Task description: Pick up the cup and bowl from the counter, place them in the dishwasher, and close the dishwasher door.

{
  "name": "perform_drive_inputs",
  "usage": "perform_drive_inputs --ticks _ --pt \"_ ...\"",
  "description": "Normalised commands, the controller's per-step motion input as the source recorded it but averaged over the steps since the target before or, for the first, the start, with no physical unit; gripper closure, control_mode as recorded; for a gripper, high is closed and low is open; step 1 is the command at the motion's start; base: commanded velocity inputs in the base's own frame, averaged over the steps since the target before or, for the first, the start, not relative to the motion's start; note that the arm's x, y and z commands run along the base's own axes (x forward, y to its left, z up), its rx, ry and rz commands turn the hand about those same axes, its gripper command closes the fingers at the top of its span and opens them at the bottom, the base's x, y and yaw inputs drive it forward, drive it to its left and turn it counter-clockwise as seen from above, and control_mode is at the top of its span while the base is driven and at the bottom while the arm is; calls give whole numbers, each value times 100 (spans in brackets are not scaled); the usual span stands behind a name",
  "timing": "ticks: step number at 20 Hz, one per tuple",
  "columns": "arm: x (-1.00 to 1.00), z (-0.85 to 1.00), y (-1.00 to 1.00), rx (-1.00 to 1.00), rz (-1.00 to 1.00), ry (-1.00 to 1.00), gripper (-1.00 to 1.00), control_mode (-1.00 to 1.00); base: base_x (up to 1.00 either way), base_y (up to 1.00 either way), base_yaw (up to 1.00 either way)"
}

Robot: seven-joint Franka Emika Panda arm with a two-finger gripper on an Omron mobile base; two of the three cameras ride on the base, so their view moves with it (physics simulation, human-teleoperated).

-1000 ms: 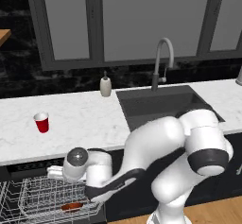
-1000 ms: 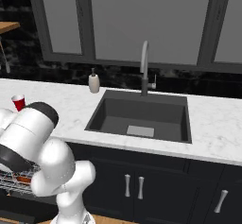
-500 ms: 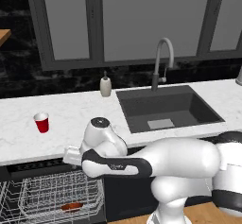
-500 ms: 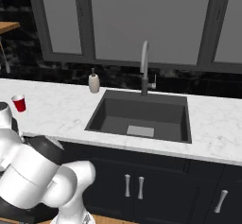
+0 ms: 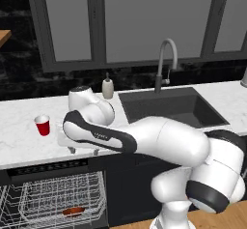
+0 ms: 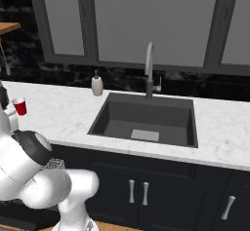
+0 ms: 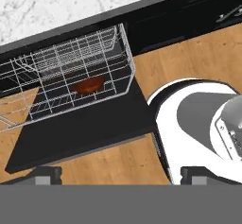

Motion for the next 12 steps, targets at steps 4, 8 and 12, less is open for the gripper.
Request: perform_drive_inputs --ticks 4,8,12 --pt "72 10 -1 16 -3 0 -100 -100 0 0 0" --pt "86 3 3 16 2 -6 -100 -100 0 0 0" --pt "94 7 9 5 7 -17 -100 -100 0 0 0"
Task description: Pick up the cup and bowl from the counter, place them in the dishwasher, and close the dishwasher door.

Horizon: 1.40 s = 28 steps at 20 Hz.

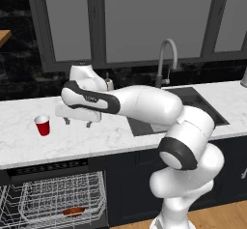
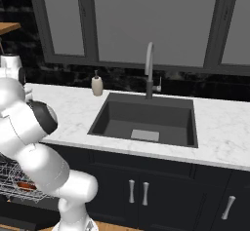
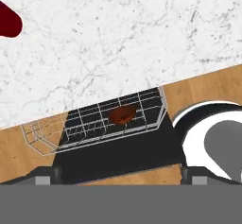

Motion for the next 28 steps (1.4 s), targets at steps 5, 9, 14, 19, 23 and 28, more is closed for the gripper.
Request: perform_drive_inputs --ticks 5,9,14,19,23,28 --pt "67 6 17 -3 5 -19 -100 -100 0 0 0" --pt "70 6 21 -3 8 -9 -100 -100 0 0 0" --pt "73 0 20 -1 10 2 -100 -100 0 0 0" --pt "50 0 30 0 18 2 -100 -100 0 0 0" --pt "39 0 62 0 11 -2 -100 -100 0 0 0" --pt "27 -6 42 0 7 0 -100 -100 0 0 0"
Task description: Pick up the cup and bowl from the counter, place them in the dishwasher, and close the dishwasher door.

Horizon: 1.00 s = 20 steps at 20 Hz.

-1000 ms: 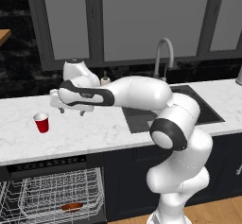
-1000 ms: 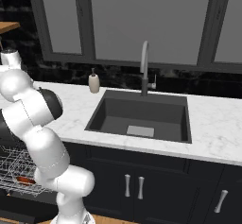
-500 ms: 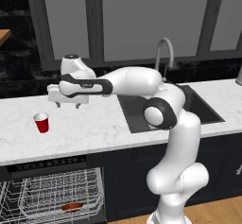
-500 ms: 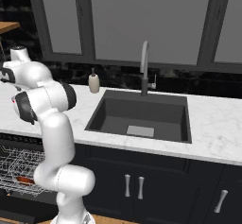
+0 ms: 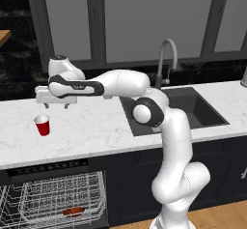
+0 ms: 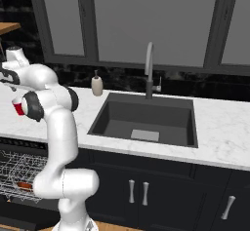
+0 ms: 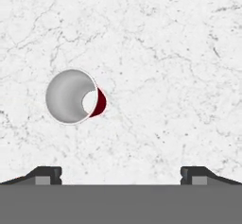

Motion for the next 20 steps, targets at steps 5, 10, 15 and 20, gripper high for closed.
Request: perform_drive_inputs --ticks 5,10,15,20 --pt "18 -17 4 0 1 0 -100 -100 0 0 0" --pt "11 -34 15 0 0 0 -100 -100 0 0 0" --pt "19 -42 11 0 0 0 -100 -100 0 0 0" --pt "21 -31 13 0 0 0 -100 -100 0 0 0"
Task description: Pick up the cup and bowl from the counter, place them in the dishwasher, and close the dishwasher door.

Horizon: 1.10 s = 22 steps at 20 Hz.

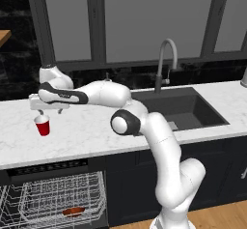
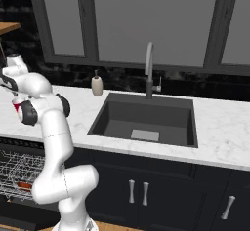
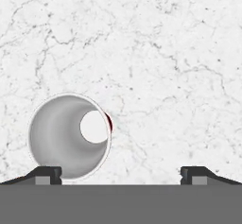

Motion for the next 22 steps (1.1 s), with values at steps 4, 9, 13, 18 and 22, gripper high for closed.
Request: perform_drive_inputs --ticks 4,9,13,18,22 --pt "14 -20 42 0 0 0 -100 -100 0 0 0" --pt "22 -25 36 0 -1 -1 -100 -100 0 0 0" --pt "19 -23 10 0 0 0 -100 -100 0 0 0" --pt "3 -22 0 0 0 0 -100 -100 0 0 0" --pt "0 -21 0 0 0 0 -100 -100 0 0 0"
